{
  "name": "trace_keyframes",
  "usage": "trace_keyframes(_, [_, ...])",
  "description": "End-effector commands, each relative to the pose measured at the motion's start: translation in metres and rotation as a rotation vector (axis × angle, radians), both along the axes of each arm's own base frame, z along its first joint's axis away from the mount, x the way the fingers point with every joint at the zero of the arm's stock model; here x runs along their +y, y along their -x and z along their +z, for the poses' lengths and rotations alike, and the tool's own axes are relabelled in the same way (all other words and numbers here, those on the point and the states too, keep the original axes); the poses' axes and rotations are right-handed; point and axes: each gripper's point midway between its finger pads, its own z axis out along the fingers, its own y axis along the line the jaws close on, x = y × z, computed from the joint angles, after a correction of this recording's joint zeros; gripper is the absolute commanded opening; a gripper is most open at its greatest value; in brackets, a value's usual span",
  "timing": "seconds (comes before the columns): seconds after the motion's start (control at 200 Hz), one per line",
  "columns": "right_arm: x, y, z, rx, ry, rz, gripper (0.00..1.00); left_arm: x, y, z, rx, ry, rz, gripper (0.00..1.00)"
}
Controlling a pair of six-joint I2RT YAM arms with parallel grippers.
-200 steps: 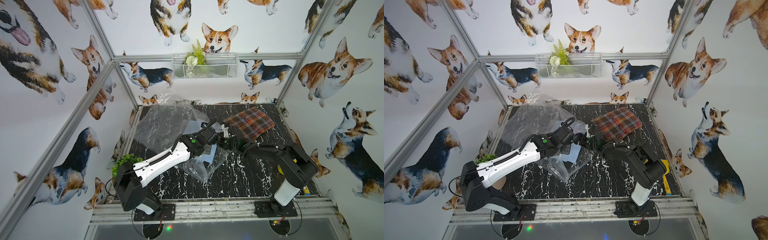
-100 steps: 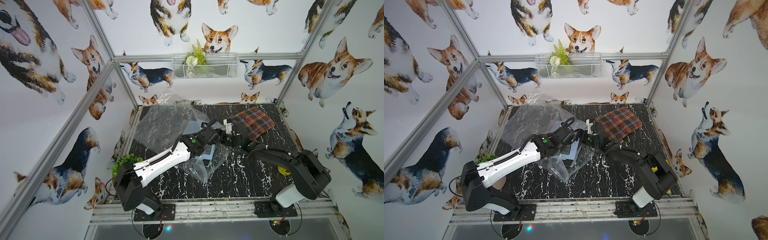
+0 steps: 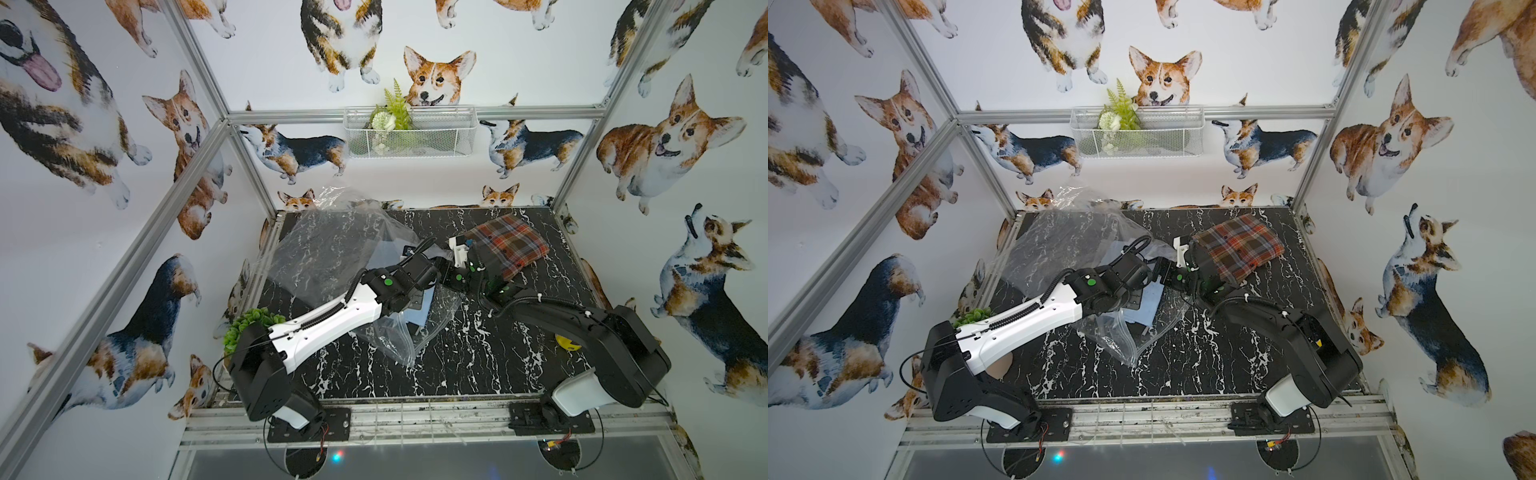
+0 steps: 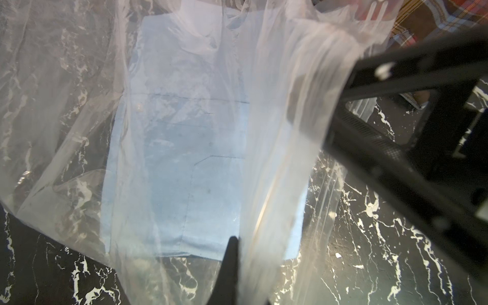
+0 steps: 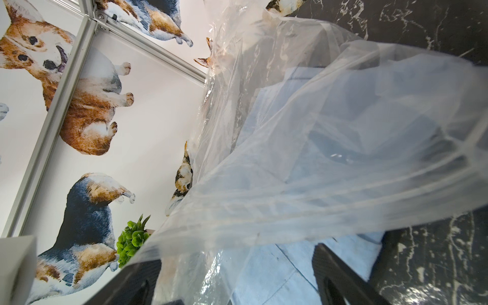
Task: Take the shirt out of the vacuum bag
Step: Take out the shirt from the vacuum bag.
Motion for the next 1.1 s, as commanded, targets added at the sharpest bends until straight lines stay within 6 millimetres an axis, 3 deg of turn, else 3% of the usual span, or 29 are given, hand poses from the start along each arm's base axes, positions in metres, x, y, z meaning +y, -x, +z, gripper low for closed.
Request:
trace_keyframes(0.0, [0.003,-0.002,-0.012,0.007,0.031,0.009,0.93,0.000,0.001,-0.003,0.016,0.010,0.014,0.00])
trace_keyframes(0.365, [0.005,-0.006,-0.053,0.057,0.081,0.010,0.93,0.003,0.003,-0.004,0.014,0.004,0.015,0.00])
trace_keyframes(0.891, [-0.025,-0.012,-0.054,0.039,0.153,-0.036,0.93,0.007,0.005,-0.007,0.014,-0.003,0.016,0.00])
trace_keyframes(1.096, [-0.024,-0.016,-0.058,0.051,0.150,-0.035,0.93,0.007,0.005,-0.008,0.015,-0.006,0.017,0.00])
